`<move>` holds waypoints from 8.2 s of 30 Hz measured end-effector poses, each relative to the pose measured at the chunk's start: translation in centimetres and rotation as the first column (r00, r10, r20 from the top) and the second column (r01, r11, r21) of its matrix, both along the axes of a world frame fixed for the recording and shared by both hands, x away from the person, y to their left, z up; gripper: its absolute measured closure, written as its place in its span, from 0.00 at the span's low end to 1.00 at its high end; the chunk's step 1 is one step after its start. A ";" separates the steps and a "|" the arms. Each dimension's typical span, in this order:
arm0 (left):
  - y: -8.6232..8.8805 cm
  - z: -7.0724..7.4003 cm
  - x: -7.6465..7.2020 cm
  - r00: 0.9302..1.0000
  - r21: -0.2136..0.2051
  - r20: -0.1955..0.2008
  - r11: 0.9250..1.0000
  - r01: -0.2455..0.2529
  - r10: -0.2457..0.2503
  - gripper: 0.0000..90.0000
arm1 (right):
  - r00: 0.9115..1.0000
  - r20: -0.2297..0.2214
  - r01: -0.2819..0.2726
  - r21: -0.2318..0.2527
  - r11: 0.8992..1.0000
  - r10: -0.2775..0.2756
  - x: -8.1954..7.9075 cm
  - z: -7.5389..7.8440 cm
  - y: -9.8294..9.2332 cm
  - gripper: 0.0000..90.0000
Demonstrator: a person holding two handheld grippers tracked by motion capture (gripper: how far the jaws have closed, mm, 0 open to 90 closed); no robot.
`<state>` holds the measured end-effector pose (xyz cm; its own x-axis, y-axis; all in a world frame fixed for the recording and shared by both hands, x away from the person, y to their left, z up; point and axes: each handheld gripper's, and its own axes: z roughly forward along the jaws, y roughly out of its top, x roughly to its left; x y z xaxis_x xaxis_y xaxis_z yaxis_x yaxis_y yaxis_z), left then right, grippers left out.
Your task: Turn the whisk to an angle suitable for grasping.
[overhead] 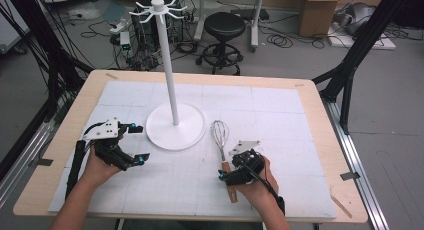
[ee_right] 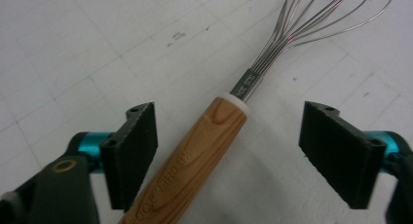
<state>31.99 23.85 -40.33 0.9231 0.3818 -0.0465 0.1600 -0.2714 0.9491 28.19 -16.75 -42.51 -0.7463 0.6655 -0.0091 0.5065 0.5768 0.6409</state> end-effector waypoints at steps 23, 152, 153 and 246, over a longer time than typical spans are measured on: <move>0.0 -0.1 0.0 1.000 0.005 -0.002 1.000 0.003 -0.003 0.02 | 0.997 -0.080 0.015 -0.050 0.999 -0.019 -0.1 -0.5 0.6 0.55; 0.6 0.7 0.1 1.000 -0.010 0.021 1.000 -0.016 0.016 0.02 | 0.842 -0.049 -0.540 -0.076 0.838 0.537 1.9 0.2 7.5 0.78; 0.6 0.7 0.1 1.000 -0.009 0.021 1.000 -0.016 0.016 0.02 | 0.839 -0.047 -0.544 -0.074 0.836 0.541 2.3 0.3 8.0 0.78; 0.1 1.0 -0.7 0.999 0.010 0.021 1.000 0.030 -0.030 0.02 | 0.964 0.263 -0.151 0.400 0.904 0.044 0.1 4.8 -7.0 0.17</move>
<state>31.33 23.99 -39.36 0.9347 0.3546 -0.0233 0.1317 -0.2847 0.9495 28.24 -23.79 -37.69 -0.8177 0.5723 0.0620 0.2599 0.2710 0.9268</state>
